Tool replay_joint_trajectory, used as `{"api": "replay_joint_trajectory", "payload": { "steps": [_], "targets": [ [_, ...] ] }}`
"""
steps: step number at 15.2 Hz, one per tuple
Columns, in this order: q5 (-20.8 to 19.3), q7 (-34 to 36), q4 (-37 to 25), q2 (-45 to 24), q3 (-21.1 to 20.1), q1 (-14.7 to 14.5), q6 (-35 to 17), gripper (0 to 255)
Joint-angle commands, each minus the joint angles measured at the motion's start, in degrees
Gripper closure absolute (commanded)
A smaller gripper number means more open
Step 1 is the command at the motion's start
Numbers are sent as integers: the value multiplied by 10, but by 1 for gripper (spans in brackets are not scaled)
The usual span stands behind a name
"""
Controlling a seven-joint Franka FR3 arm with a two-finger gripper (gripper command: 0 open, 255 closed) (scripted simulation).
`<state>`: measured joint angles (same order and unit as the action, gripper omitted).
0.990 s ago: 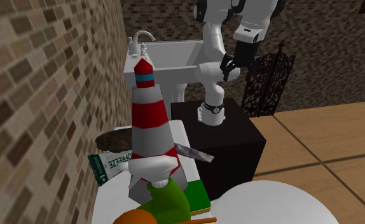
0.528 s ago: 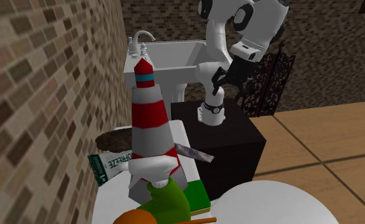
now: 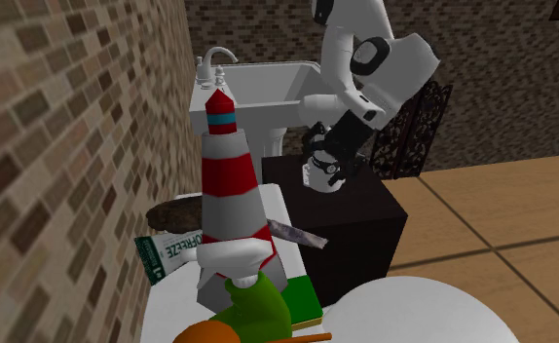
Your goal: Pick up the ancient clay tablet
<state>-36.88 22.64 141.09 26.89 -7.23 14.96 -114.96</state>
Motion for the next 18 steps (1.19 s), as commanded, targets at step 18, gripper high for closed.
{"api": "replay_joint_trajectory", "payload": {
  "steps": [18],
  "targets": [
    [-393,341,-135,-234,-34,129,26,0]
  ]
}}
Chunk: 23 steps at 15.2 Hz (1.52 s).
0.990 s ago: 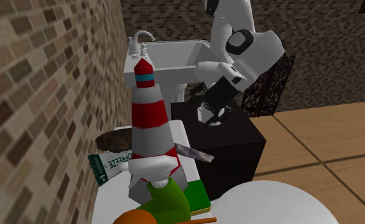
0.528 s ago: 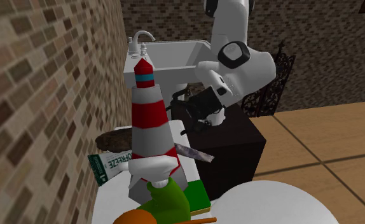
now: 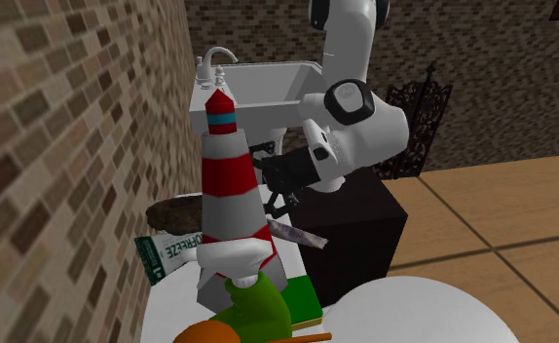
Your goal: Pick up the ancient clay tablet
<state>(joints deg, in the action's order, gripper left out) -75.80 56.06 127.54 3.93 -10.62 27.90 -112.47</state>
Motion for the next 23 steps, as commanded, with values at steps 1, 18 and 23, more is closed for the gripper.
{"api": "replay_joint_trajectory", "payload": {
  "steps": [1,18,23],
  "targets": [
    [-7,13,3,-8,-1,0,0,0],
    [-5,10,2,-7,-1,1,0,255],
    [10,-23,-11,12,-1,1,6,255]
  ]
}}
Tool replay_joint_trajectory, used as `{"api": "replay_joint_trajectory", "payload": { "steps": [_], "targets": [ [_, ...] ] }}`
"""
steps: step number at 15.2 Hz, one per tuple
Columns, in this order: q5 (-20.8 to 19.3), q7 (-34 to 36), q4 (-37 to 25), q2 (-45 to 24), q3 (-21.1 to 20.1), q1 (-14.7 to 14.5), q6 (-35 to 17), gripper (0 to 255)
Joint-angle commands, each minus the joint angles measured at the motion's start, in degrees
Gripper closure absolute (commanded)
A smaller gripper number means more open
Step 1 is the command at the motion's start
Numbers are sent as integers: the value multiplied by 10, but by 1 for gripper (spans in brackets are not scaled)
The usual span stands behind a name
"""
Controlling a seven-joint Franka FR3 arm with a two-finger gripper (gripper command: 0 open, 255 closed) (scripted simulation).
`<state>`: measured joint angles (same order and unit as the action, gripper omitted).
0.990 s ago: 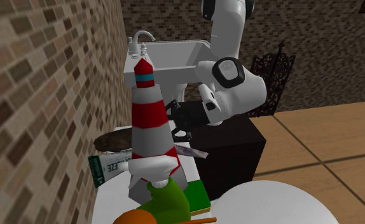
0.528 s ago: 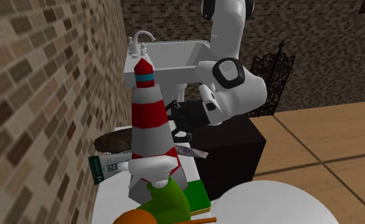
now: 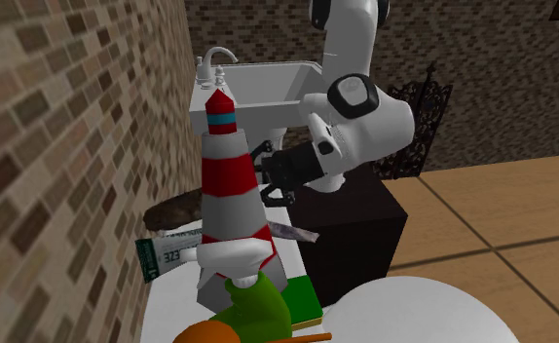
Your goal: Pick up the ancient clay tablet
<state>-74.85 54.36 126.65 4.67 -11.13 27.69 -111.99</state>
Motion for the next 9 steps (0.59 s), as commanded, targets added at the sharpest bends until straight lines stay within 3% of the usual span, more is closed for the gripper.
{"api": "replay_joint_trajectory", "payload": {
  "steps": [1,9],
  "targets": [
    [4,-13,-5,8,4,3,2,255],
    [22,-54,-25,27,4,3,11,255]
  ]
}}
